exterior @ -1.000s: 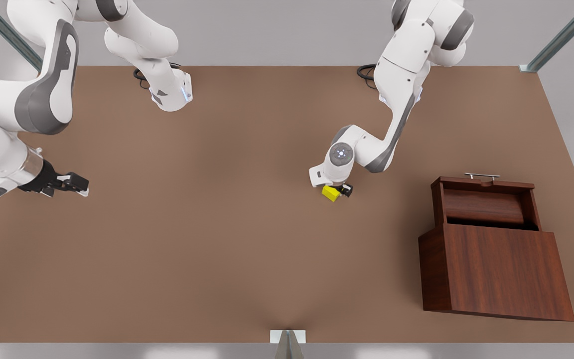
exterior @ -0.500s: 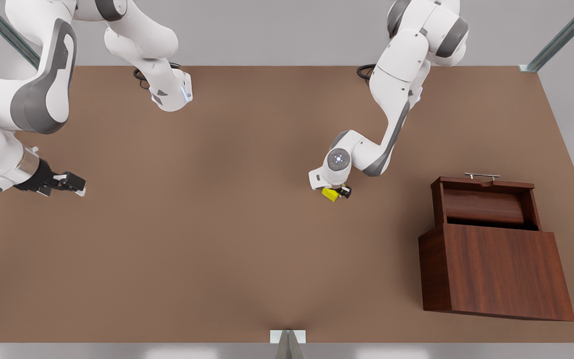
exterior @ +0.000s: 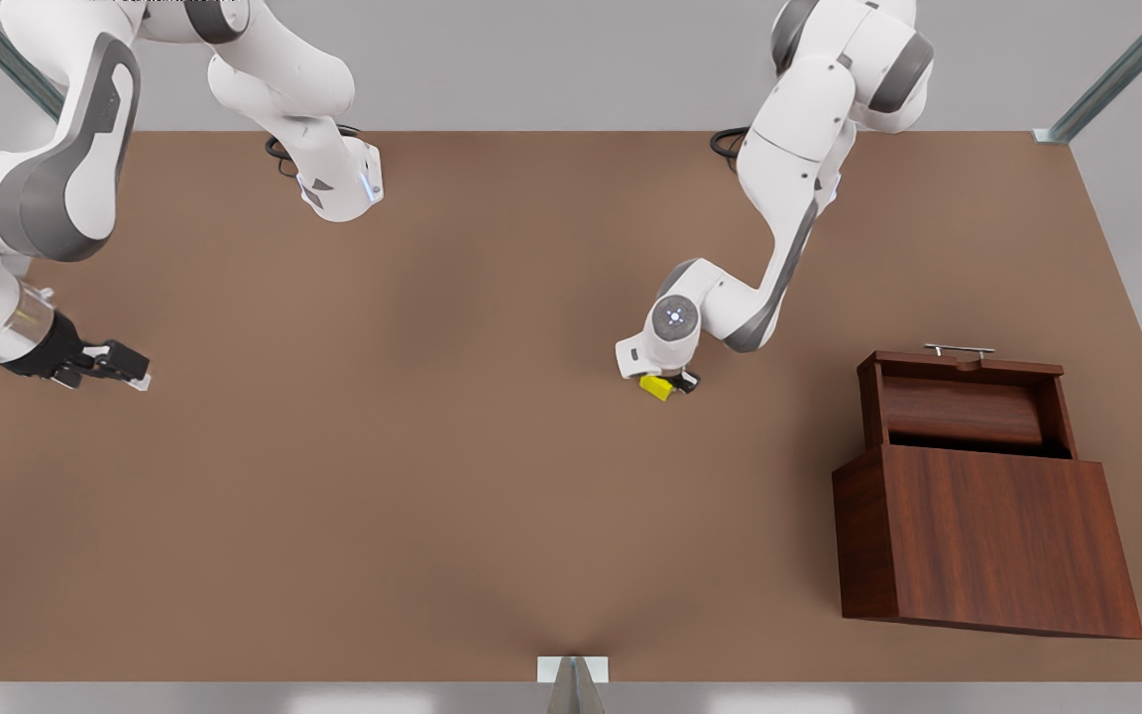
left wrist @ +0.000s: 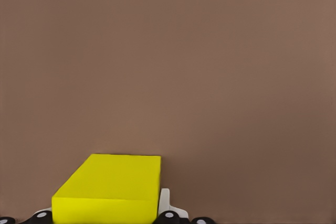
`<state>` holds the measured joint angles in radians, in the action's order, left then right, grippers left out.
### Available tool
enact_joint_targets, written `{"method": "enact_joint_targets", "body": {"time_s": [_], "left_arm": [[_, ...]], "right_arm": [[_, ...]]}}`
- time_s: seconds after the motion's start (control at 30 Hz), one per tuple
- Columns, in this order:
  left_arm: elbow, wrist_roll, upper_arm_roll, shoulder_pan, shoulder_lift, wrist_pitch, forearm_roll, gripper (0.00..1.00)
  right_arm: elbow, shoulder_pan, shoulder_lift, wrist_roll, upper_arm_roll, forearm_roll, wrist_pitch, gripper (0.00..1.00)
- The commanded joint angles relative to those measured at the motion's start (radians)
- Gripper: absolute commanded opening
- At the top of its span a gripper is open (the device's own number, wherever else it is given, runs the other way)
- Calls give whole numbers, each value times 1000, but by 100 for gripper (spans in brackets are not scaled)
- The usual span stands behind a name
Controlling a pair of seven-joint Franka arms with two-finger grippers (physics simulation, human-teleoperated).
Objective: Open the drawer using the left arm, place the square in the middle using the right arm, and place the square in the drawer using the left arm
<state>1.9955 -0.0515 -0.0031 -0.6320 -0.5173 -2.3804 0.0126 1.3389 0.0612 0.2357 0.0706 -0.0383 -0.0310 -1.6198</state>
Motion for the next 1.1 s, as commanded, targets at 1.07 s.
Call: {"method": "enact_joint_targets", "body": {"time_s": [1.07], "left_arm": [[-72,1012,747,84,224,363,-51,100]], "right_arm": [[-43,-60,28,-5,-49,28,-43,100]]}}
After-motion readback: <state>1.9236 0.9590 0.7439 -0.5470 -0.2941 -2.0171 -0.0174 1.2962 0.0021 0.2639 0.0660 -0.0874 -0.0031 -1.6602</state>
